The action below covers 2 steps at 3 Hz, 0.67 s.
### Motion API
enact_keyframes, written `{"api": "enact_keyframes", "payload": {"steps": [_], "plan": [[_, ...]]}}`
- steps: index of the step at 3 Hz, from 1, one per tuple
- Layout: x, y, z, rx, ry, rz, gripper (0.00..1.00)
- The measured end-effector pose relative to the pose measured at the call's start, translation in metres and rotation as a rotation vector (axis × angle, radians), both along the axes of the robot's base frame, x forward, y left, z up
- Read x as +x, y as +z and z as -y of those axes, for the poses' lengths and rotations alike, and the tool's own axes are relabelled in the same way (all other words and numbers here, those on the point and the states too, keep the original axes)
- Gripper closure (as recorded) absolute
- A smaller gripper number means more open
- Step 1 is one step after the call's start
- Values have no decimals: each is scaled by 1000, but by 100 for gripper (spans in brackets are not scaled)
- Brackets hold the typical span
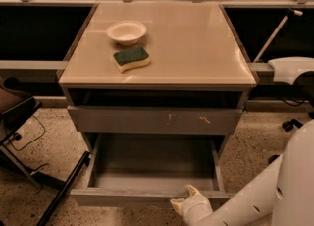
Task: Open middle drawer
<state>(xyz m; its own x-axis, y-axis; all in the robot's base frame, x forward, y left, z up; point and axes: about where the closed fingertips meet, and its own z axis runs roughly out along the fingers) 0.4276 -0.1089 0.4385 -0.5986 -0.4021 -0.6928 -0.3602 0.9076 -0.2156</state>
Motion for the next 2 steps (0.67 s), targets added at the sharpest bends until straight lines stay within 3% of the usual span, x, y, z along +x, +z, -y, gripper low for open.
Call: {"api": "enact_keyframes", "payload": {"steps": [2], "plan": [[-8, 1, -1, -2, -15, 6, 100]]}}
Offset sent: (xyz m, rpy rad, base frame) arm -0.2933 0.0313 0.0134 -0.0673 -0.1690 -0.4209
